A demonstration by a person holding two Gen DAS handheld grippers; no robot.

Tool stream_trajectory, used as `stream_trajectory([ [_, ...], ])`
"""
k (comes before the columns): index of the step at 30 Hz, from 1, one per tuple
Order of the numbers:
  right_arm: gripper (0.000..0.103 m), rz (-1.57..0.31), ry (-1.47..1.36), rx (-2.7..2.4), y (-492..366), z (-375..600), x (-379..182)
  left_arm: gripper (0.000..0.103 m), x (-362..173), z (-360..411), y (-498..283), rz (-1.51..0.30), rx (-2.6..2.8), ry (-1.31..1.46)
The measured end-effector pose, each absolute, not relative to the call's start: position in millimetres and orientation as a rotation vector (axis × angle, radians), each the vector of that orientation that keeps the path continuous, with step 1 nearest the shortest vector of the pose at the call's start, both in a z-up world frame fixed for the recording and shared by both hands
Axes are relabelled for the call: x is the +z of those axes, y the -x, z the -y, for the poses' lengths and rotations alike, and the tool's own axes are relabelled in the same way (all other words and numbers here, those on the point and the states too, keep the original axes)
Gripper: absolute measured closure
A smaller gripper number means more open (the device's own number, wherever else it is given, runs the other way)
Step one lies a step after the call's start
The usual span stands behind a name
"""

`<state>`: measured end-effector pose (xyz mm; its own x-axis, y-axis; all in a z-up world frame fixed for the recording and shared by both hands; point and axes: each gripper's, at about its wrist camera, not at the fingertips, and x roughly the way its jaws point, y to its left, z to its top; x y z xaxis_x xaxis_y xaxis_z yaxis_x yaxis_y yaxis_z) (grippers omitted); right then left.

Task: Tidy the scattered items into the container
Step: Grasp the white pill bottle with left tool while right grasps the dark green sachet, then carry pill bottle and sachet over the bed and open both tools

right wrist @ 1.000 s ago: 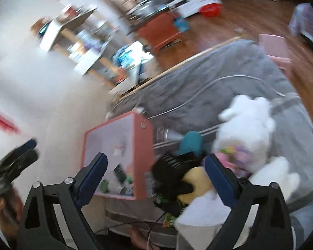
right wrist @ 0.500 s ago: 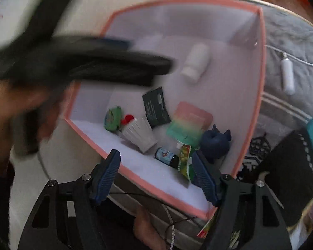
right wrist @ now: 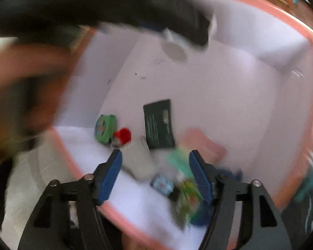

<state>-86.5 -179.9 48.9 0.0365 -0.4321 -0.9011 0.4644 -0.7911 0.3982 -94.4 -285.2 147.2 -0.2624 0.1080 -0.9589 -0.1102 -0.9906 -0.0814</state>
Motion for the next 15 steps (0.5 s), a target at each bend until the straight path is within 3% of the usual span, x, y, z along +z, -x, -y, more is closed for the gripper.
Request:
stream_trajectory([
  [4,0.028,-0.320,-1.734,-1.804,94.1,245.6,17.5,0.062,187.0,299.0,79.0,-0.001,2.459,1.769],
  [6,0.059,-0.508,-1.782,-1.756,86.6,266.0,-9.7,0.062,197.4,302.7,70.9,0.009,2.471,1.763],
  [7,0.059,-0.528,-1.781,-1.768,85.2,267.2,-10.8,0.062,202.7,304.2,66.4,0.025,2.471,1.764],
  [10,0.060,-0.374,-1.756,-1.826,87.3,245.4,15.9,0.062,222.5,295.7,55.2,0.046,2.465,1.761],
  [15,0.060,-0.138,-1.591,-1.999,70.2,149.7,121.5,0.062,266.5,272.7,19.6,0.003,2.460,1.686],
])
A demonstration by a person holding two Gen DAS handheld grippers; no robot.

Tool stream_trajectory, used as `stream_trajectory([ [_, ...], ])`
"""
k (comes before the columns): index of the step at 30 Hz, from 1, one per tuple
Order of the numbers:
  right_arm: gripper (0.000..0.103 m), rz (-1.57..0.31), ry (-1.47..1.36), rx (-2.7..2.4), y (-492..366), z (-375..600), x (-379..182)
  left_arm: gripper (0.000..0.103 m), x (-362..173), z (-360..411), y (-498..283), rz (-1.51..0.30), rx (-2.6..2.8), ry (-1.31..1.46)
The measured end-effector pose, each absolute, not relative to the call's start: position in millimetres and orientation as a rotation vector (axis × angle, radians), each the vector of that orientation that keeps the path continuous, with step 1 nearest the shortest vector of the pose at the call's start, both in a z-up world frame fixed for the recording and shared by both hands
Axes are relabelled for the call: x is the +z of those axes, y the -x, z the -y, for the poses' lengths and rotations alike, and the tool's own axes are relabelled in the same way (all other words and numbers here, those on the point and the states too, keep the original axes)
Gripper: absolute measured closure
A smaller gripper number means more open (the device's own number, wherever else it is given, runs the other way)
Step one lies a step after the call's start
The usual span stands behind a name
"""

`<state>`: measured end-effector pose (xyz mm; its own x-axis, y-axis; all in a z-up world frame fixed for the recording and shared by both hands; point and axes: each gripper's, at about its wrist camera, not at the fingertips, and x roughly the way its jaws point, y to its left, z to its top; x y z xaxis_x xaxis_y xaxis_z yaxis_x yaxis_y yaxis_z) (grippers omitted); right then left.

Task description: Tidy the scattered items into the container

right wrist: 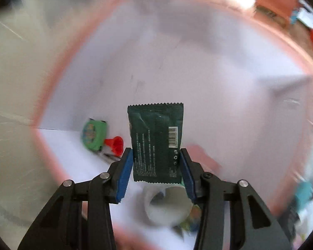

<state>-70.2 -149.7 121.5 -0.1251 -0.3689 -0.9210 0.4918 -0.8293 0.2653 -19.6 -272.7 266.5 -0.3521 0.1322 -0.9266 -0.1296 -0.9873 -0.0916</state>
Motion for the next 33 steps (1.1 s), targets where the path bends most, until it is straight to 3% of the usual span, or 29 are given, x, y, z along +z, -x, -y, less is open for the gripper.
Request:
stream_trajectory([
  [5,0.060,-0.089,-1.504,-2.237,30.2,27.6,219.8,0.062,312.6,196.2,-17.9,-0.036,2.384,1.556],
  [8,0.058,-0.126,-1.547,-2.327,10.9,-22.3,242.3,0.062,328.8,145.8,-31.2,-0.016,2.340,1.510],
  [9,0.039,-0.143,-1.578,-2.356,5.6,-36.3,244.5,0.059,329.9,129.6,-32.0,-0.004,2.320,1.507],
  [11,0.007,-0.166,-1.600,-2.441,-0.3,-55.6,253.7,0.033,328.0,95.5,-32.3,-0.020,2.265,1.522],
  [12,0.007,-0.168,-1.583,-2.490,-5.5,-65.6,257.8,0.020,328.1,82.0,-33.4,-0.057,2.261,1.522],
  [16,0.007,-0.053,-1.563,-2.515,-21.1,-92.7,263.0,0.019,328.9,58.7,-34.0,-0.221,2.292,1.513],
  [19,0.008,0.007,-1.534,-2.472,-20.2,-87.5,259.0,0.019,309.2,86.4,-28.6,-0.329,2.339,1.590],
  [24,0.015,0.186,-1.482,-2.280,10.9,-38.2,231.3,0.018,200.9,163.8,-21.5,-0.373,2.147,1.984],
  [28,0.015,0.162,-1.513,-2.193,43.7,11.2,193.5,0.018,117.4,184.6,-24.9,-0.459,1.975,2.130],
  [33,0.016,0.156,-1.571,-2.109,77.5,52.3,149.9,0.017,63.6,193.7,-1.8,-0.269,1.876,2.159],
])
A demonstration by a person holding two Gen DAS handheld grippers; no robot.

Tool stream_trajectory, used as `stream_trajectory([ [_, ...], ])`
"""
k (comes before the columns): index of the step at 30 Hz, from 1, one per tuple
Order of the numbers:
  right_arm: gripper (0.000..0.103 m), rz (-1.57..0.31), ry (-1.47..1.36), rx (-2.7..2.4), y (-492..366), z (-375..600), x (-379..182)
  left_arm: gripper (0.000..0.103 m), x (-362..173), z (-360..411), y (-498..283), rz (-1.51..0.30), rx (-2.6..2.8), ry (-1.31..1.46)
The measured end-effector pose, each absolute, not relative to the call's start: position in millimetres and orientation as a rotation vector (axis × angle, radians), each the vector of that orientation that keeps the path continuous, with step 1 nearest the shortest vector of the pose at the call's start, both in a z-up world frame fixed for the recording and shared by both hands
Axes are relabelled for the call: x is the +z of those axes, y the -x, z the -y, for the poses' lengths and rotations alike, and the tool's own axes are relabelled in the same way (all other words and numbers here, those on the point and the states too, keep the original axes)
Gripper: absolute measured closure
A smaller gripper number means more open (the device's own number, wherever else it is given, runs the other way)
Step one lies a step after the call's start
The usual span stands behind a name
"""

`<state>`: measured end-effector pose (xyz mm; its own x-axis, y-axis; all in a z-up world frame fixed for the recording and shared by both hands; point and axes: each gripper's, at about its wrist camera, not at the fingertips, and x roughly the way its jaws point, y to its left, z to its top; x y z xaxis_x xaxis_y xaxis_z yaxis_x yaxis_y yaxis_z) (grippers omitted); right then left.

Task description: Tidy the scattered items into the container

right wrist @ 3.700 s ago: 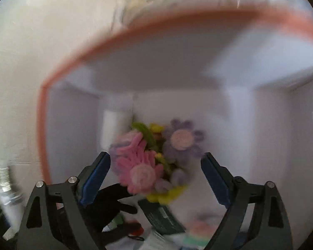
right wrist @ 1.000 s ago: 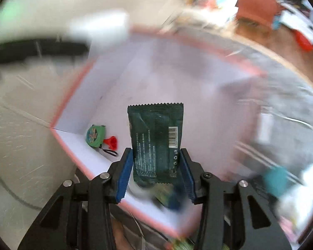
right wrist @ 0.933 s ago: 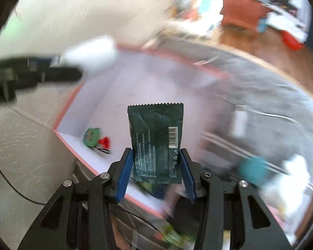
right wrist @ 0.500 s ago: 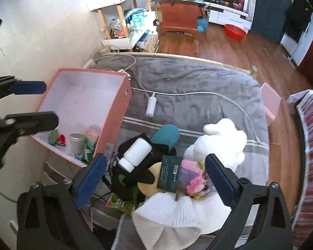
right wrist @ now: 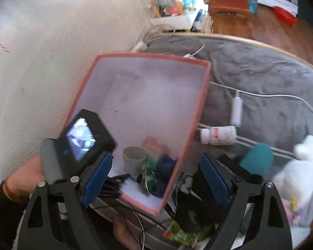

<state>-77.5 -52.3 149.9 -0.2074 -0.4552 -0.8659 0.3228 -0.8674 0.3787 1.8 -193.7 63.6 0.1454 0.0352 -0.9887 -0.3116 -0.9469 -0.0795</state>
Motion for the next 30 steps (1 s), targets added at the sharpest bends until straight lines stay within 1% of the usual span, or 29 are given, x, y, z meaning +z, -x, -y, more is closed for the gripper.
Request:
stream_trajectory([
  [1,0.016,0.141,-1.584,-2.093,82.5,59.5,142.1,0.021,57.0,192.5,3.6,-0.250,1.867,2.155],
  [2,0.017,0.126,-1.597,-2.079,86.3,65.0,134.1,0.032,52.5,191.9,6.8,-0.237,1.856,2.154],
  [3,0.022,0.113,-1.611,-2.061,89.3,70.4,126.4,0.048,48.3,192.7,9.9,-0.207,1.842,2.156],
  [6,0.035,0.060,-1.649,-1.991,95.2,88.5,106.8,0.049,57.0,210.6,15.7,-0.092,1.862,2.157],
  [8,0.036,-0.017,-1.662,-1.961,94.9,100.4,98.4,0.049,72.6,231.1,16.6,-0.081,1.932,2.153],
  [10,0.036,-0.129,-1.696,-1.892,93.5,118.8,85.2,0.049,95.8,262.3,17.7,-0.023,2.029,2.149],
  [11,0.033,-0.193,-1.717,-1.854,92.6,130.1,75.2,0.049,106.7,274.7,18.2,0.000,2.079,2.147],
  [12,0.023,-0.259,-1.735,-1.831,91.9,141.2,65.5,0.049,119.4,285.7,18.3,0.017,2.130,2.137],
  [13,0.016,-0.334,-1.751,-1.821,91.5,151.7,56.7,0.049,132.8,293.8,17.8,0.028,2.174,2.117],
  [14,0.004,-0.447,-1.758,-1.813,90.0,166.3,47.1,0.049,142.1,297.2,16.9,0.036,2.197,2.098],
  [15,0.001,-0.562,-1.754,-1.813,88.1,180.1,39.2,0.048,150.9,298.5,15.5,0.038,2.211,2.080],
  [17,0.001,-0.750,-1.741,-1.784,83.3,204.2,22.6,0.048,162.7,295.3,10.6,0.026,2.215,2.058],
  [19,0.001,-0.816,-1.766,-1.636,72.8,220.5,0.2,0.048,166.2,291.7,4.5,-0.013,2.201,2.069],
  [21,0.018,-0.899,-1.811,-1.547,60.9,222.8,-25.8,0.048,165.4,293.6,-2.6,-0.013,2.197,2.069],
  [22,0.019,-0.905,-1.801,-1.543,58.1,221.3,-27.7,0.048,167.1,296.2,-5.0,0.026,2.191,2.069],
  [23,0.021,-0.870,-1.804,-1.551,58.1,217.6,-25.3,0.048,170.5,298.7,-7.3,0.060,2.192,2.064],
  [25,0.023,-0.761,-1.800,-1.607,59.6,206.0,-9.8,0.048,183.3,302.0,-13.2,0.080,2.216,2.051],
  [26,0.027,-0.697,-1.779,-1.660,60.3,198.0,6.4,0.048,192.3,302.3,-16.4,0.073,2.233,2.041],
  [27,0.099,-0.619,-1.763,-1.699,61.6,188.8,24.3,0.048,204.9,302.4,-20.1,0.072,2.250,2.022],
  [29,0.101,-0.428,-1.708,-1.761,61.6,164.7,69.0,0.048,230.7,299.6,-26.4,0.079,2.269,1.974],
  [30,0.101,-0.381,-1.673,-1.799,58.9,151.2,92.5,0.048,247.0,293.4,-30.0,0.074,2.279,1.940],
])
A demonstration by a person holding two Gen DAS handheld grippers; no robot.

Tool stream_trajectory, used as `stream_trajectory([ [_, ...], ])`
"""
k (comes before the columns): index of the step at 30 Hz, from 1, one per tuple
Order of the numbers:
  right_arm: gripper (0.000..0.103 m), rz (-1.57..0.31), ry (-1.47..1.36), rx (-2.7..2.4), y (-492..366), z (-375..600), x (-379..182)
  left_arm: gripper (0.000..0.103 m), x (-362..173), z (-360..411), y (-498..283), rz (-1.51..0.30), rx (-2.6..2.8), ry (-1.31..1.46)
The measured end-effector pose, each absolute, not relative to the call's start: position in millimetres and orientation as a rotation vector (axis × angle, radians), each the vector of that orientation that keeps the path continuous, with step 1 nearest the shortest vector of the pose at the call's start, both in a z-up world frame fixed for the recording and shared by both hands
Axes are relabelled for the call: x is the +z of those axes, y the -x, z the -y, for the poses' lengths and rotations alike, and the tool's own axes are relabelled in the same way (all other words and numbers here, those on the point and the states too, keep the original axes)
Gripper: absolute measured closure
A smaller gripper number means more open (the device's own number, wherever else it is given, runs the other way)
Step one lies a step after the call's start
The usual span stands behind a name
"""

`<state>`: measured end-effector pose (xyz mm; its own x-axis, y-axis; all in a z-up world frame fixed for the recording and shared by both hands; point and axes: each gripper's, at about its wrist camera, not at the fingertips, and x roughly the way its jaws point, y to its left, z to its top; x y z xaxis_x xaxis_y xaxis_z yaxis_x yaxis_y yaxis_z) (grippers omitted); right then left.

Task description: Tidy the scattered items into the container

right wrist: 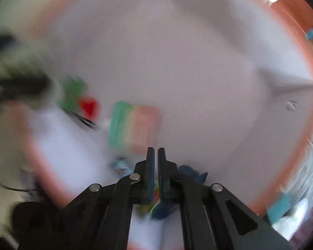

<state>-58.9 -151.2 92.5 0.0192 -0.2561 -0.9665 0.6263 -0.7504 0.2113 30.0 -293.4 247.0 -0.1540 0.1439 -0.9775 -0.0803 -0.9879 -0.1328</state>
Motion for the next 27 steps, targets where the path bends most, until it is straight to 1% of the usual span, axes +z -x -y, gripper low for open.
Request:
stream_trajectory([
  [3,0.101,-0.366,-1.588,-1.930,45.1,104.4,155.0,0.048,303.4,258.1,-43.2,0.036,2.301,1.821],
  [5,0.101,-0.366,-1.572,-2.001,41.0,78.5,187.3,0.048,330.9,240.8,-52.6,0.003,2.307,1.760],
  [6,0.098,-0.360,-1.579,-2.017,39.6,68.6,197.2,0.048,346.5,229.4,-55.3,-0.020,2.305,1.728],
  [7,0.092,-0.359,-1.589,-2.024,38.2,61.5,202.0,0.048,358.6,229.6,-50.9,-0.037,2.303,1.705],
  [8,0.072,-0.363,-1.596,-2.036,36.2,58.6,206.1,0.048,365.5,223.8,-58.1,-0.050,2.306,1.685],
  [9,0.037,-0.365,-1.597,-2.050,33.7,59.0,207.0,0.048,372.9,221.2,-61.5,-0.058,2.312,1.670],
  [10,0.020,-0.358,-1.592,-2.056,34.4,63.4,205.7,0.048,372.9,226.0,-59.7,-0.061,2.318,1.666],
  [11,0.009,-0.340,-1.584,-2.044,40.3,74.2,204.3,0.048,373.8,221.4,-59.5,-0.061,2.334,1.663],
  [13,0.009,-0.294,-1.599,-1.986,49.7,92.1,193.2,0.048,369.8,226.0,-64.7,-0.050,2.373,1.670],
  [16,0.009,-0.301,-1.667,-1.888,57.7,142.8,145.2,0.048,370.2,251.4,-69.9,-0.040,2.444,1.674],
  [19,0.009,-0.291,-1.753,-1.785,65.9,188.3,93.0,0.048,358.9,269.9,-64.5,-0.045,2.461,1.676],
  [24,0.009,-0.271,-1.946,-1.684,90.0,255.9,5.8,0.048,311.7,284.4,-37.0,-0.092,2.448,1.732],
  [25,0.011,-0.273,-1.970,-1.654,91.1,264.1,-4.8,0.048,304.5,290.4,-35.1,-0.090,2.436,1.747],
  [27,0.019,-0.370,-1.991,-1.634,89.2,277.8,-13.8,0.048,294.5,299.3,-32.4,-0.082,2.430,1.766],
])
